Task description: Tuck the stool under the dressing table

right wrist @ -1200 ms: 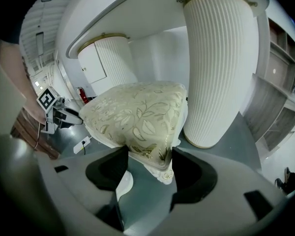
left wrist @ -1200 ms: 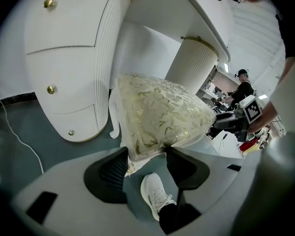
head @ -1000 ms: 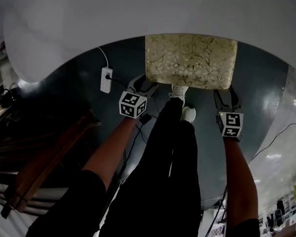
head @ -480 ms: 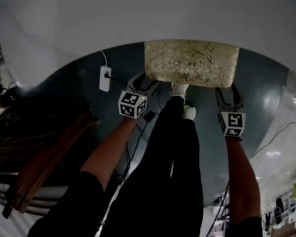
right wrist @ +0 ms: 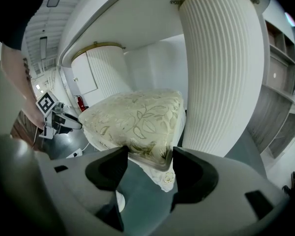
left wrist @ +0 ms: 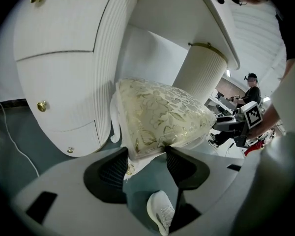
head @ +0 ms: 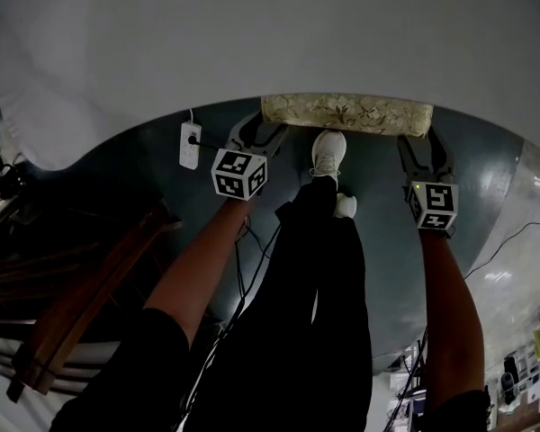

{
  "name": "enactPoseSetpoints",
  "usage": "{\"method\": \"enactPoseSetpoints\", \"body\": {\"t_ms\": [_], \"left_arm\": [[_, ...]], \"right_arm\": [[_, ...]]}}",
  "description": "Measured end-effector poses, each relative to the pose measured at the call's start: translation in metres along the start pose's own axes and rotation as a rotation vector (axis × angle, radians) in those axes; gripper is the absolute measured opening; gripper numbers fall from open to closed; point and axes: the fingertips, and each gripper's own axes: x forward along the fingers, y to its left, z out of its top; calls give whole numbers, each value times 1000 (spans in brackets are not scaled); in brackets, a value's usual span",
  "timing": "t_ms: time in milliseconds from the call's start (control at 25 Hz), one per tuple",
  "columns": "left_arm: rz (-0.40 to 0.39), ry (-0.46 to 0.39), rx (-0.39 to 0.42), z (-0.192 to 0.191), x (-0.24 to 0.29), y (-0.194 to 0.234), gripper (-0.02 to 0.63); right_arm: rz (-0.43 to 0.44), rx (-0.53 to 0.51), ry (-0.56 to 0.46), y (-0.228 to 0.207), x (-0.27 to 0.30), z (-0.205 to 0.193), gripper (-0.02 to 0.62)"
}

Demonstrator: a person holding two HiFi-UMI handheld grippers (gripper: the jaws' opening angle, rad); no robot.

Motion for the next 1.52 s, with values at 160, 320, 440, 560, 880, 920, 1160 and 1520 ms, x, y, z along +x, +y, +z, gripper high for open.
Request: {"method": "enactPoseSetpoints", "body": {"t_ms": [160, 320, 440, 560, 880, 920, 1160, 1520], "left_arm": [[8, -19, 2, 14, 9, 8, 247], [15, -19, -6, 16, 16, 7, 247], [23, -25, -5, 19, 14, 6, 247], [12, -12, 9, 21, 13, 6, 247], [17, -34, 61, 29, 15, 4, 253], [25, -40, 78, 31, 15, 4, 260], [20, -67, 116, 39, 22, -4, 268], [2, -57, 127, 49, 31, 0, 272]], "right_arm": [[-23, 9, -16, -6, 13, 13, 267], [-24, -4, -16, -13, 18, 15, 267], [-20, -6, 4, -13, 16, 14, 267], [-42, 9, -11, -13, 14, 15, 267], [-59, 30, -41, -18, 14, 22, 267], [-66, 38, -42, -19, 14, 23, 267], [-99, 42, -82, -36, 18, 35, 267], [-127, 62, -116, -42, 22, 40, 265]]}}
